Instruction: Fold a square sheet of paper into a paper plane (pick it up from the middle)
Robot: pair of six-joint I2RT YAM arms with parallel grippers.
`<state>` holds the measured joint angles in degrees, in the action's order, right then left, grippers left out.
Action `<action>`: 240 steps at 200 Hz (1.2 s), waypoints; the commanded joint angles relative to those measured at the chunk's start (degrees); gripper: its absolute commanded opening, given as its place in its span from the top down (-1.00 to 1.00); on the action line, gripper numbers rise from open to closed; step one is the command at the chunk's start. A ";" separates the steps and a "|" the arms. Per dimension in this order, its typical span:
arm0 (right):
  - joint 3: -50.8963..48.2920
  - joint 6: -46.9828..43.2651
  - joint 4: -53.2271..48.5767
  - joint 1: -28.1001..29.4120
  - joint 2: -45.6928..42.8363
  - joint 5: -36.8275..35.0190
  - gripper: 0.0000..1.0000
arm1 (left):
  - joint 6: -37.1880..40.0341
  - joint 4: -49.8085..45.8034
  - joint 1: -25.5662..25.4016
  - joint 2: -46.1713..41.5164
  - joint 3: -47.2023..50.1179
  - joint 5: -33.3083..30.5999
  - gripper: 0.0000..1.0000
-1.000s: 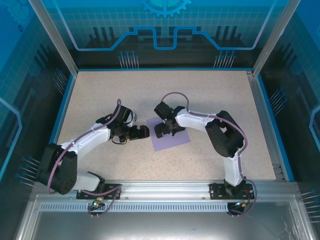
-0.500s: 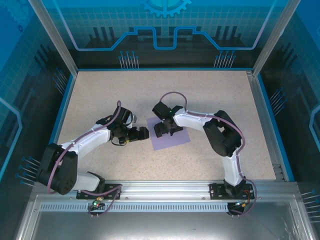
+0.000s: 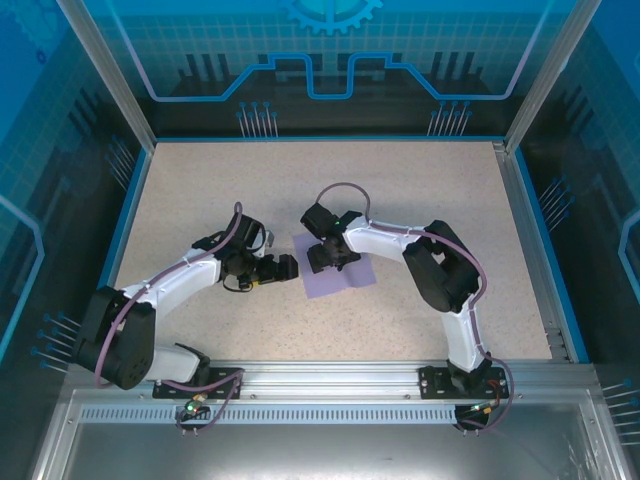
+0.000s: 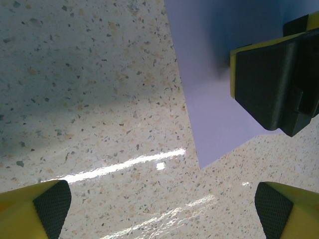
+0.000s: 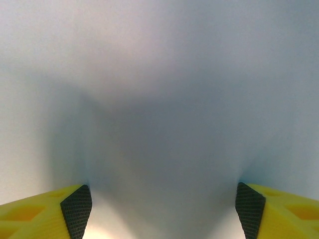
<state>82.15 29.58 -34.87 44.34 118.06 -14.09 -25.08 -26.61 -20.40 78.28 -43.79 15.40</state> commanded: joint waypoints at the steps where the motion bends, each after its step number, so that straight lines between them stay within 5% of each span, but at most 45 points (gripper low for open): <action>1: -0.26 0.35 -1.81 0.87 2.00 -1.55 -0.51 | 0.82 0.66 0.54 0.29 0.76 1.83 -0.97; 96: 0.16 -0.74 -0.65 1.28 -0.84 -1.76 0.22 | 0.63 0.64 0.54 0.82 0.48 2.79 -0.97; 144: 0.95 -2.63 0.39 1.45 -3.63 4.07 0.52 | -0.87 -1.73 0.59 -3.77 -0.05 -0.51 -0.97; 203: -1.77 -1.45 8.54 0.88 -11.60 18.64 0.57 | -1.68 -9.98 4.81 -14.76 -2.70 -3.73 -0.97; 240: -13.57 7.78 27.47 -4.58 -18.42 36.38 0.57 | -1.74 -12.39 5.02 -18.28 -7.09 -0.09 -0.98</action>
<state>75.24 30.52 -20.93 43.48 103.18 8.05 -25.61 -35.64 -15.90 61.60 -46.87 12.73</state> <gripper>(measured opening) 0.216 0.986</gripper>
